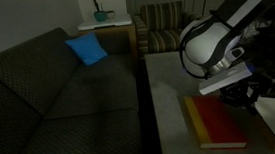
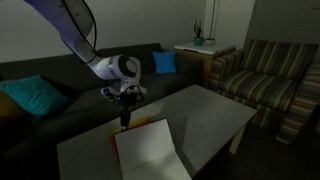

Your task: Close the book

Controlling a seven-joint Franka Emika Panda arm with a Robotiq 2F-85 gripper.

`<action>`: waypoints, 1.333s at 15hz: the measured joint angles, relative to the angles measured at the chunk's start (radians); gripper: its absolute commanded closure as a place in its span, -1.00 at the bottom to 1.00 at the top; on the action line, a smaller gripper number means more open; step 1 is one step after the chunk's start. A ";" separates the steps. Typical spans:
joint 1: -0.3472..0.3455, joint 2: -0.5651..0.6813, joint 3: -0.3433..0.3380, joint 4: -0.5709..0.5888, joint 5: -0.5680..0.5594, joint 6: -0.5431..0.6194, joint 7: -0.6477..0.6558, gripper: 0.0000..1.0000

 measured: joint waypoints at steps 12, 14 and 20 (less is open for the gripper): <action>-0.012 -0.102 -0.032 -0.223 -0.046 0.003 0.063 1.00; -0.020 -0.107 -0.032 -0.245 -0.075 0.013 0.063 1.00; -0.052 -0.106 -0.032 -0.297 -0.110 0.053 0.063 1.00</action>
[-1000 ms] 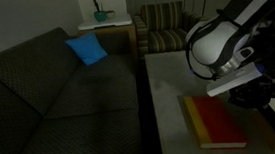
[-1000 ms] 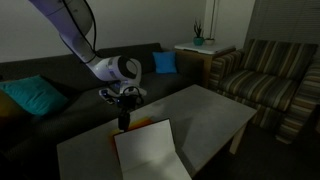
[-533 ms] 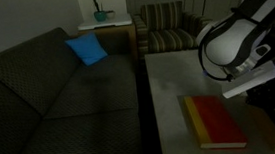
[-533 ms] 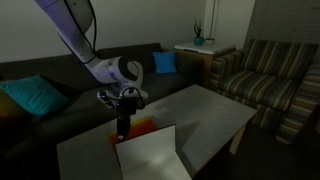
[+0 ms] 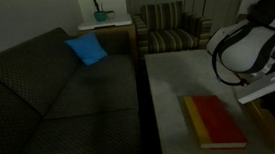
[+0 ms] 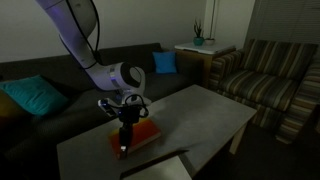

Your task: Close the book

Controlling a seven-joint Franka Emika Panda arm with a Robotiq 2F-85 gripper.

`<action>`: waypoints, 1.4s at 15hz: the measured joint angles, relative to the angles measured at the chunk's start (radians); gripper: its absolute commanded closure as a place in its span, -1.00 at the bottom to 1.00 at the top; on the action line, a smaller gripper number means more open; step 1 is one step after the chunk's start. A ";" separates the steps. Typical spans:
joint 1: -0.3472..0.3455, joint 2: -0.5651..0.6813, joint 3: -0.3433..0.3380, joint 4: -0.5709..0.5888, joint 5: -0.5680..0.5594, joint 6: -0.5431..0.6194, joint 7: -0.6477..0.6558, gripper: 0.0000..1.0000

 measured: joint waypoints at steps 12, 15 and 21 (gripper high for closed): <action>-0.049 -0.214 0.063 -0.159 -0.005 0.305 -0.201 1.00; -0.083 -0.311 0.093 -0.217 -0.004 0.311 -0.359 1.00; -0.142 -0.434 0.144 -0.287 0.008 0.322 -0.677 0.39</action>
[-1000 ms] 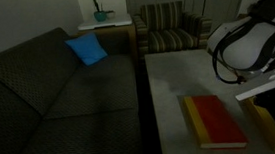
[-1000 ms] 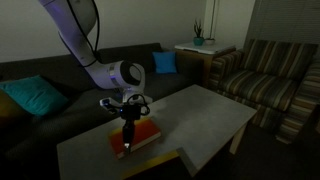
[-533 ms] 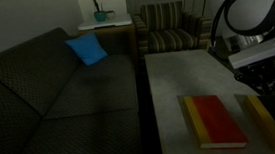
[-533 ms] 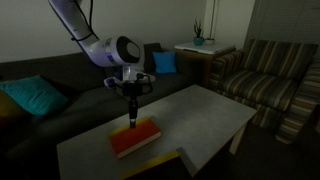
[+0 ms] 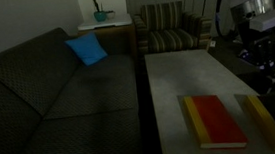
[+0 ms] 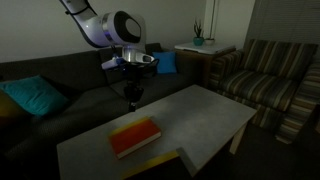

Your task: Close the book

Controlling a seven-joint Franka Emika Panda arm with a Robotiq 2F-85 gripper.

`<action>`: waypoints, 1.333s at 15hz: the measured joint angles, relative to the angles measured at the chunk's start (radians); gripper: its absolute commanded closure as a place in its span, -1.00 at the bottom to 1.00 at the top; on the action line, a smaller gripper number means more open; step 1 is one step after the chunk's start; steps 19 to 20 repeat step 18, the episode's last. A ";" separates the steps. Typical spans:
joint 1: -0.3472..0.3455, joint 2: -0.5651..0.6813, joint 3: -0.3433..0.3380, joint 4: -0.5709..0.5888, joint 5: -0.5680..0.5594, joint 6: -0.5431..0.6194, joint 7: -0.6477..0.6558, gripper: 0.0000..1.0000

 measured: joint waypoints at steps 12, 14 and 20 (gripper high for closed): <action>-0.018 -0.041 0.072 -0.067 0.002 0.003 -0.318 -1.00; -0.017 -0.046 0.087 -0.089 -0.017 0.025 -0.380 -1.00; -0.013 -0.067 0.118 -0.151 -0.073 0.092 -0.493 -1.00</action>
